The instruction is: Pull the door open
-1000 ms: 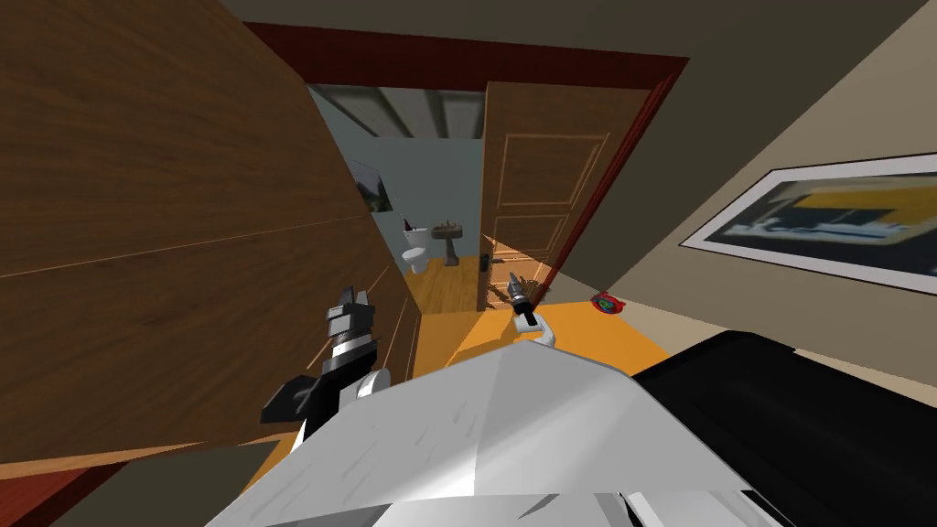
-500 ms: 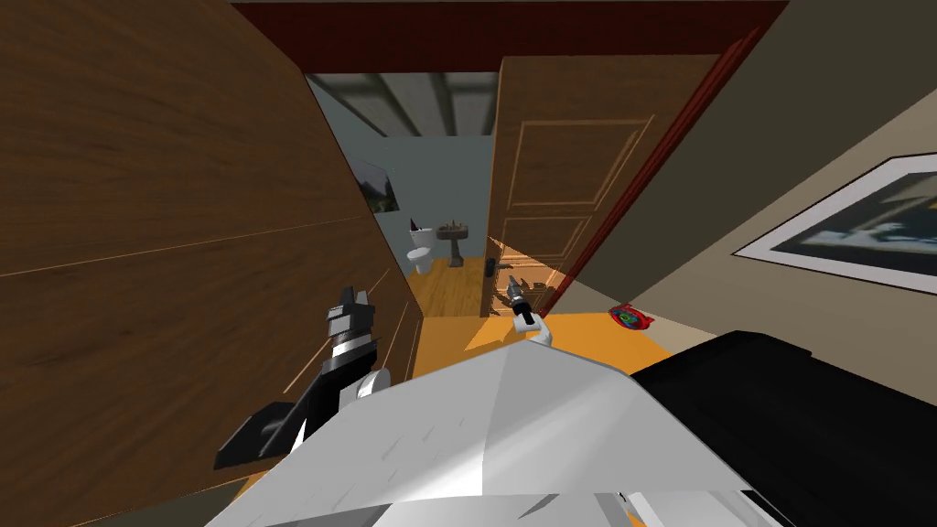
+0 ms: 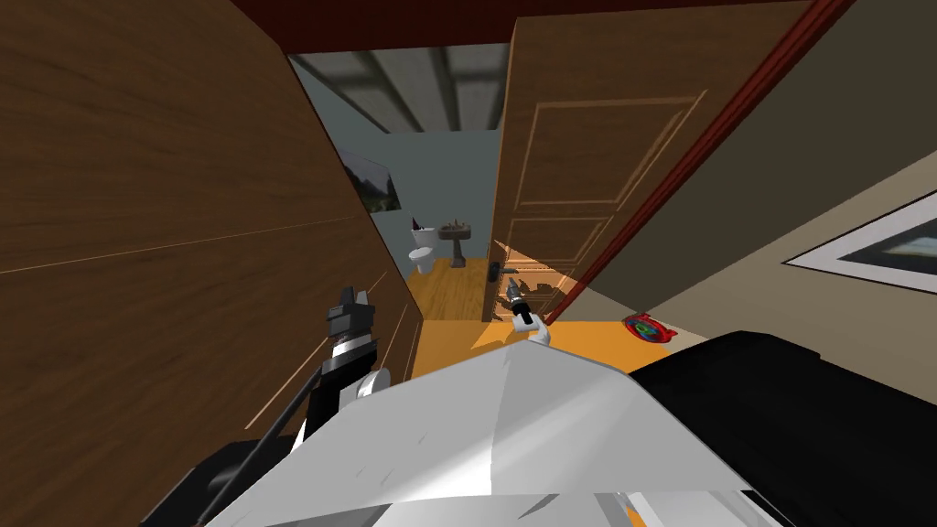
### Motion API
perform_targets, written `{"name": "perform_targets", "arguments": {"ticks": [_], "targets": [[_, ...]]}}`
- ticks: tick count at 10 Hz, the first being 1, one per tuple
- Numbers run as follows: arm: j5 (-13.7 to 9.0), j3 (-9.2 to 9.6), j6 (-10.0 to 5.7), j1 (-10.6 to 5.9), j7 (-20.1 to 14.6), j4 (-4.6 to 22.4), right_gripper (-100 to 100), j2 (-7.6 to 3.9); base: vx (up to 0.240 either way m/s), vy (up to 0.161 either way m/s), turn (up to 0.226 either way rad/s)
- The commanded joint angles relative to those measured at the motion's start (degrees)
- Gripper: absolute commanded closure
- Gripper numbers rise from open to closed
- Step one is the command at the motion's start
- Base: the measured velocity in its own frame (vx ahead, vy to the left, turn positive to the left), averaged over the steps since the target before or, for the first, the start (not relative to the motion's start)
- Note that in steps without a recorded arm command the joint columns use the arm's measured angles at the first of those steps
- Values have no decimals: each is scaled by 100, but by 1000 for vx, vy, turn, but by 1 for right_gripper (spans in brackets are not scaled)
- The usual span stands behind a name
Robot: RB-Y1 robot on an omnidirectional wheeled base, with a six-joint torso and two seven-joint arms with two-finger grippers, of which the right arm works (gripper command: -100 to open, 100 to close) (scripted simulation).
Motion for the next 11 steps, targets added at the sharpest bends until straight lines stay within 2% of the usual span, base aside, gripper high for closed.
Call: {"name": "perform_targets", "arguments": {"ticks": [1,2,3,4,8,9,10,11], "targets": [[-78,-98,-58,29,-88,112,-100,-171,170,-1,156],[-119,-151,-89,45,-136,172,-100,-262,245,25,167],[-119,-151,-89,45,-136,172,-100,-262,150,13,16],[-189,-239,-141,71,-215,273,-100,-412,147,15,97],[-368,-467,-276,138,-419,532,-100,-798,195,-20,120],[-338,-424,-227,125,-387,467,-100,-740,83,-22,24],[-338,-424,-227,125,-387,467,100,-740,-10,2,-18],[-338,-424,-227,125,-387,467,100,-740,-27,5,-3]]}}
